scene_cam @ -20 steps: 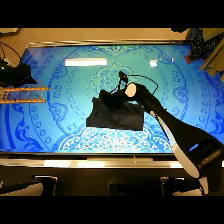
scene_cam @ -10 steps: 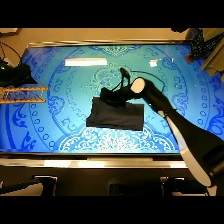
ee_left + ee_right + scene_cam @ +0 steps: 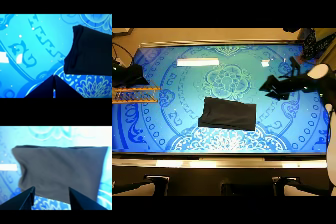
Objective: Fold the clothes and pants, and hang the long-sleeved shirts on hangers.
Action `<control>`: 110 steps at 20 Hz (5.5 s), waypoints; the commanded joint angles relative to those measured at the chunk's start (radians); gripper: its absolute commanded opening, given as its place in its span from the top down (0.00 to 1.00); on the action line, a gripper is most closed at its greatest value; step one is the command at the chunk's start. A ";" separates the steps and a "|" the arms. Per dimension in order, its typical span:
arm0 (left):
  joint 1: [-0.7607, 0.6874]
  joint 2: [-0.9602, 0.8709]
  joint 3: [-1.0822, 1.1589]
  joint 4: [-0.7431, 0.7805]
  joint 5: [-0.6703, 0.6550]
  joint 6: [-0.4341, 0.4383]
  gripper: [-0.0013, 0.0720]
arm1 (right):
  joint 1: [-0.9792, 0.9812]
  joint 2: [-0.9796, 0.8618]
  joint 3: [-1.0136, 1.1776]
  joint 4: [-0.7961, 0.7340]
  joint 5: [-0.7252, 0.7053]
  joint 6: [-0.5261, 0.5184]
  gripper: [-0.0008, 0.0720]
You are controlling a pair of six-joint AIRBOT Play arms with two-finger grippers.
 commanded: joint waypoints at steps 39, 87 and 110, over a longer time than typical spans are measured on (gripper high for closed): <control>0.001 -0.002 0.000 0.001 -0.007 0.001 0.96 | -0.128 -0.229 0.221 -0.035 -0.116 0.096 0.95; 0.000 -0.002 -0.066 0.000 -0.010 0.000 0.96 | -0.698 0.131 -0.441 -0.993 0.131 0.570 0.94; 0.000 0.146 -0.088 0.041 0.115 0.196 0.96 | -0.406 0.306 -0.272 -0.109 -0.166 -0.216 0.83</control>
